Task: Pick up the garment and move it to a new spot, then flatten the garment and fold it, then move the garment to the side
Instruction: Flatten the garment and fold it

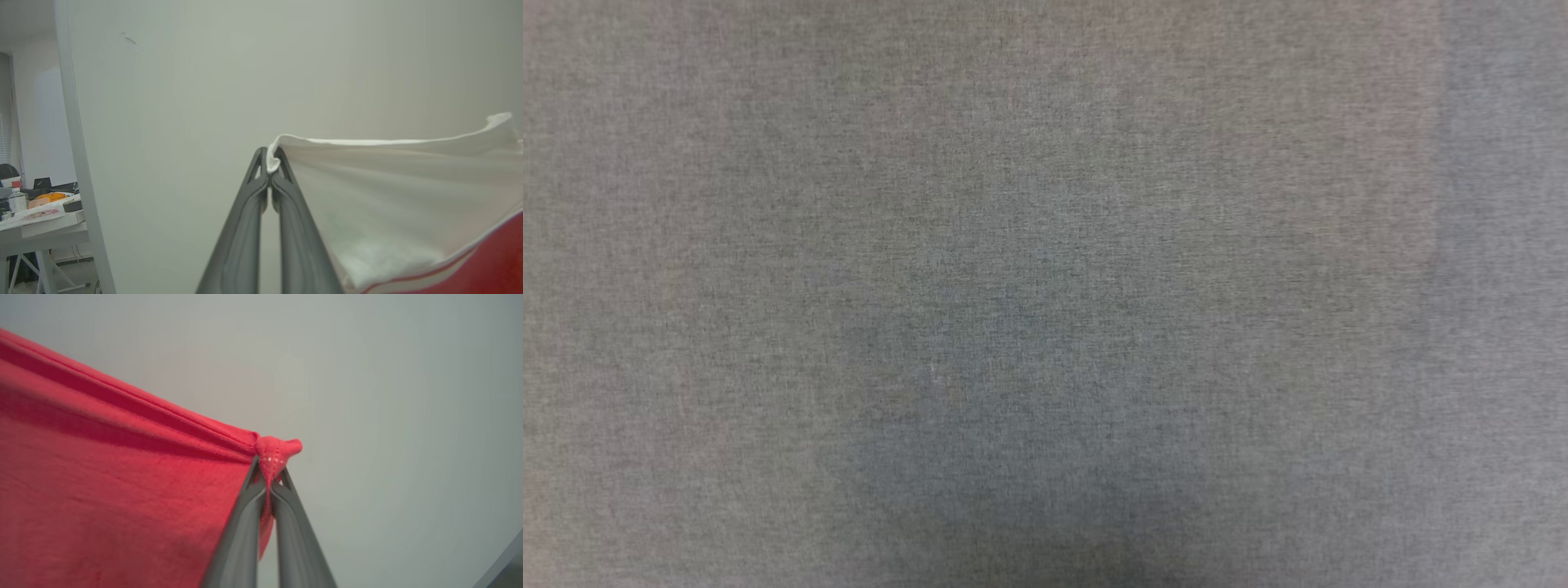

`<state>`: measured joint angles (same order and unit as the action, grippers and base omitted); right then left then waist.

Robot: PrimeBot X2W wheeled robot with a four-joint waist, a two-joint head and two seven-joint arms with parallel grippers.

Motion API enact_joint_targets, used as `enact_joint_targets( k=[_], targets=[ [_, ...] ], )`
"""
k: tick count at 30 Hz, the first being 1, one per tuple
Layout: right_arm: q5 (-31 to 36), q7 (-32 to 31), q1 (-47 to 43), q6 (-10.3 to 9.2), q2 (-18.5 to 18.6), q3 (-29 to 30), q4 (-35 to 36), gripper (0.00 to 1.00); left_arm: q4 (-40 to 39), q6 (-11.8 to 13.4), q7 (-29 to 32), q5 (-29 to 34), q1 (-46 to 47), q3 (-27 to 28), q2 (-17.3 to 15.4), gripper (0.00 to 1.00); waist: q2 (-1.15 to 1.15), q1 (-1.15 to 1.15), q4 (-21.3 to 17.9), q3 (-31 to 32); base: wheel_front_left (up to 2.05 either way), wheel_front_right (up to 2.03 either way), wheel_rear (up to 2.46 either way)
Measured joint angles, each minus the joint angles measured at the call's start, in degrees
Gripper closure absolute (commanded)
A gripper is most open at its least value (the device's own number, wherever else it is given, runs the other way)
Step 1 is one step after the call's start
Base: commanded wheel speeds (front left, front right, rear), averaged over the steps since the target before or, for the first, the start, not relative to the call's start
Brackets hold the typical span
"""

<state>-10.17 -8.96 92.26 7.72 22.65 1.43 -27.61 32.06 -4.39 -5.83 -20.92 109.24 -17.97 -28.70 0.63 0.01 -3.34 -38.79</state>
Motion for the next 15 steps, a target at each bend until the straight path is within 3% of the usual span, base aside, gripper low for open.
enact_joint_targets(
  k=[4,8,15],
  targets=[
    [4.1,4.7,3.3,0.07,-2.3,4.3,-6.7,1.0,7.9,-0.3,-4.4,0.2,0.7,-1.3,3.5,1.0,0.0,0.0,1.0,-2.0,0.0,0.0,0.0],
    [6.8,8.6,3.3,0.07,-4.5,4.3,-11.5,1.0,11.9,-0.7,-7.7,0.3,-0.4,-1.8,4.6,1.0,0.0,0.0,2.0,-3.6,0.0,0.0,0.0],
    [8.1,15.4,-0.8,-0.12,-5.6,3.0,-16.3,1.0,12.2,-1.8,-8.8,-0.9,-10.9,-1.4,7.9,1.0,0.0,0.0,4.3,-4.6,0.0,0.0,0.0]
  ],
)
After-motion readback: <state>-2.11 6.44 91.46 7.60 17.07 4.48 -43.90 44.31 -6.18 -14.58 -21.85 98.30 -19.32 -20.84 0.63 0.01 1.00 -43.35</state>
